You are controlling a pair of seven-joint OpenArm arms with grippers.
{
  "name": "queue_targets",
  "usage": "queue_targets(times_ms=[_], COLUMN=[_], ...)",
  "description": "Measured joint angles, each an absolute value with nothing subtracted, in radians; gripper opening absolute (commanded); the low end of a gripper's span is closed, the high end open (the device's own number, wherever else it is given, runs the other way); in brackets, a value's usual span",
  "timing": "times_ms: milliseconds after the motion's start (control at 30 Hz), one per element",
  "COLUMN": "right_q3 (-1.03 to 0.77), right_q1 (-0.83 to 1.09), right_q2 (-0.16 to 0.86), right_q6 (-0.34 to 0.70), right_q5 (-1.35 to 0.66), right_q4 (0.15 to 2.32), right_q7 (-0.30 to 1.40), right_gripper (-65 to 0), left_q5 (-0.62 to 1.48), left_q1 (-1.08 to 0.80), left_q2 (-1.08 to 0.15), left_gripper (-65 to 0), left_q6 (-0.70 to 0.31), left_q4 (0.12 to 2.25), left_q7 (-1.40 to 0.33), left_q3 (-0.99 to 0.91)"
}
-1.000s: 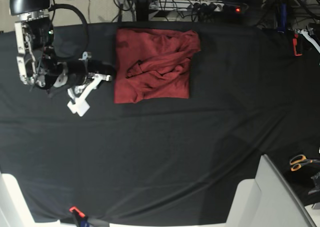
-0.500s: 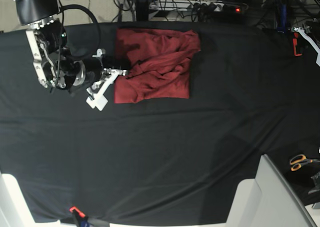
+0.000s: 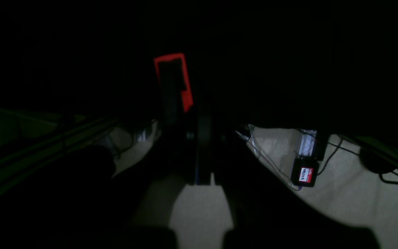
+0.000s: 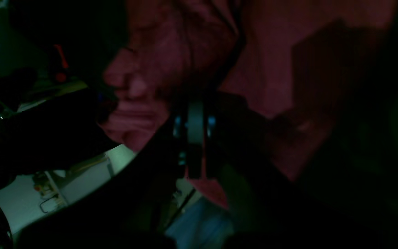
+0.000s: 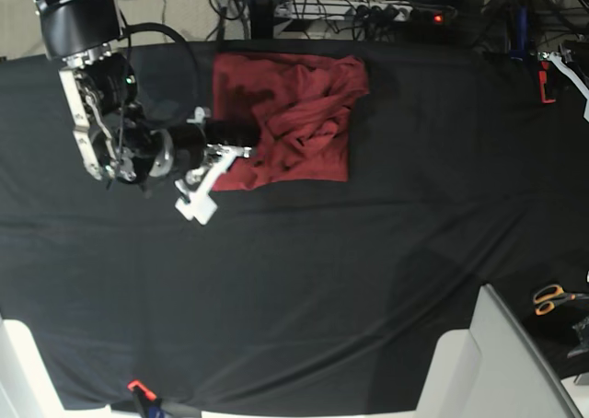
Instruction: Fold the T-shirt properly
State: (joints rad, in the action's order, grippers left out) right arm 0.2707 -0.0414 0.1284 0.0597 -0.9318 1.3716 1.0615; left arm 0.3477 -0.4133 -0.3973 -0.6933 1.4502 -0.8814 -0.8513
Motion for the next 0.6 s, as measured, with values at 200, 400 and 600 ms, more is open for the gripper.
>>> queue_targets(times_ms=[200, 400, 600], right_q3=[0.368, 0.425, 0.474], right_q1=[-0.094, -0.174, -0.213], right_q2=[0.078, 0.028, -0.002], right_q6=[0.052, 0.052, 0.052], right_q5=[-0.939, -0.926, -0.938], right_q4=[1.34, 1.19, 1.32], right_q7=[1.061, 1.05, 1.062], right_gripper=[-64.4, -64.5, -64.7], left_q5=[0.347, 0.348, 0.351], left_q1=[-0.413, -0.414, -0.413], left_q2=[-0.398, -0.398, -0.397], left_gripper=[-65.0, -65.0, -65.0], left_q6=[-0.693, -0.693, -0.693], left_q4=[1.45, 1.45, 1.45], left_q7=[-0.882, -0.882, -0.88], left_q3=[-0.851, -0.851, -0.851])
